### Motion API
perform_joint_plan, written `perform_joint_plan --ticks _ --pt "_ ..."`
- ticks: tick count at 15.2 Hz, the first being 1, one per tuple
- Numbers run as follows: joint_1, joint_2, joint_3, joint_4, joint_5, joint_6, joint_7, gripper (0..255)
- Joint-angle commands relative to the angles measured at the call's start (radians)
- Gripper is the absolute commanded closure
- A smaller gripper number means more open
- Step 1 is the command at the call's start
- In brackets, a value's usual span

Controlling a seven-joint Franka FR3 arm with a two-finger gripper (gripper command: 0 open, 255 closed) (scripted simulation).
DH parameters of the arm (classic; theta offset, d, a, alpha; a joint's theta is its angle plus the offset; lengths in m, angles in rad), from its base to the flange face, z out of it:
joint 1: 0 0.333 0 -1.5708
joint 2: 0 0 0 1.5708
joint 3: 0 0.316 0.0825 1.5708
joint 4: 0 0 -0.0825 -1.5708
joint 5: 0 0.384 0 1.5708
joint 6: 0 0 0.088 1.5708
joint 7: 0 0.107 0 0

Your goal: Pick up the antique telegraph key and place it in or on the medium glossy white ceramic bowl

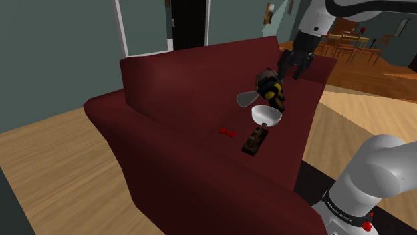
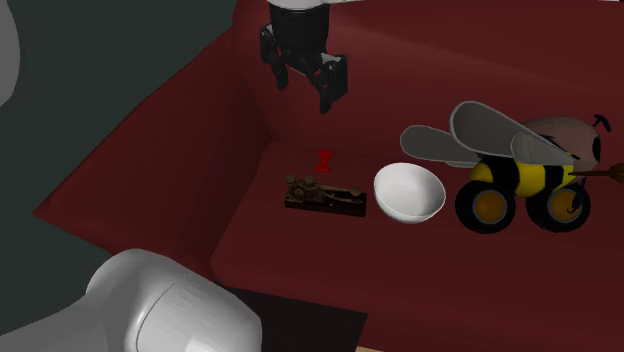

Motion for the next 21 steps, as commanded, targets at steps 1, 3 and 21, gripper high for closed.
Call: perform_joint_plan --ticks 1,3,21 --pt "0.0 0.0 0.0 0.0 0.0 0.0 0.0 0" --pt "-0.008 0.009 0.019 -0.059 -0.001 0.059 0.034 0" --pt "-0.073 0.338 0.172 -0.371 -0.033 0.617 0.355 0"
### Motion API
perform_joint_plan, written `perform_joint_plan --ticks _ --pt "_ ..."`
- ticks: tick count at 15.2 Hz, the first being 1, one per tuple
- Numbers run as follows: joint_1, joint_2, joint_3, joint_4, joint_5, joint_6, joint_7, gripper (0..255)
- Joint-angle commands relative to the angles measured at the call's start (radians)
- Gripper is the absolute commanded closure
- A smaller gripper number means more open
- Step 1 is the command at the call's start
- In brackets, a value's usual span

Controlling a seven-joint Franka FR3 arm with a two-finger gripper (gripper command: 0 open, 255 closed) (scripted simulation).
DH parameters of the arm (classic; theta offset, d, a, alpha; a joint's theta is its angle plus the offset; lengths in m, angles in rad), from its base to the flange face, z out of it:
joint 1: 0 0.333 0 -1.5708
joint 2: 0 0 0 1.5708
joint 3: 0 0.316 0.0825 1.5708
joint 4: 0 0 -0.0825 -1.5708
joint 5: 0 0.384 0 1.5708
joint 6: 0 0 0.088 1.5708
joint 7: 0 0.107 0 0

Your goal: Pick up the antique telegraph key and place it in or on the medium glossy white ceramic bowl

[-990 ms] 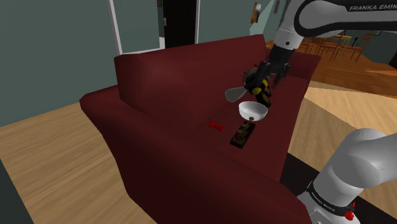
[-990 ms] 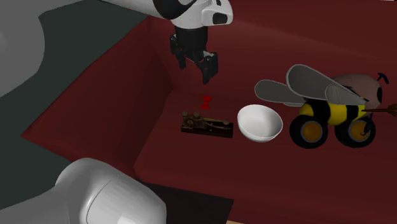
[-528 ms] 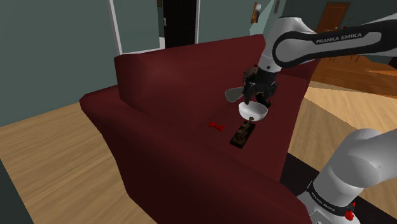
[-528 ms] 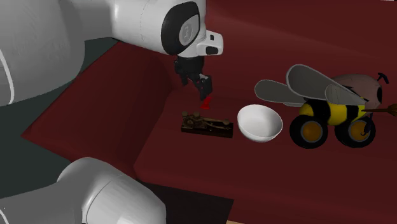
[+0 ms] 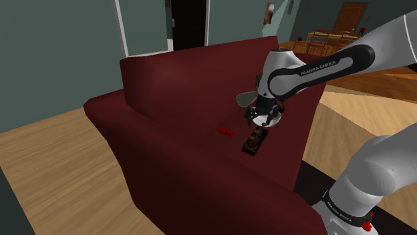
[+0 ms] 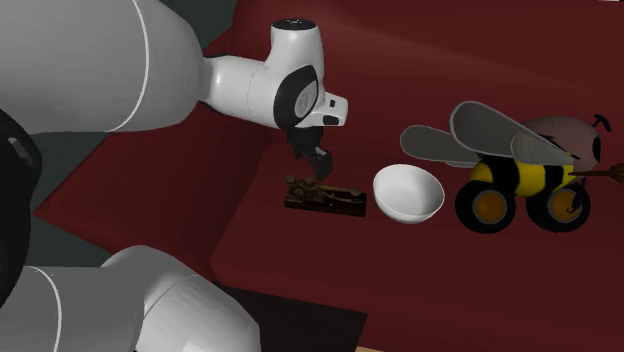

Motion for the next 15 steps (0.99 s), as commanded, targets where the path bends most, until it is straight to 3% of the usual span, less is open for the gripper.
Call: perform_joint_plan --ticks 1,7,15 --pt "-0.001 0.024 0.008 -0.017 -0.002 0.04 0.016 0" --pt "-0.006 0.083 0.011 -0.051 -0.01 0.132 0.022 0" --pt "-0.006 0.083 0.011 -0.05 -0.01 0.132 0.022 0"
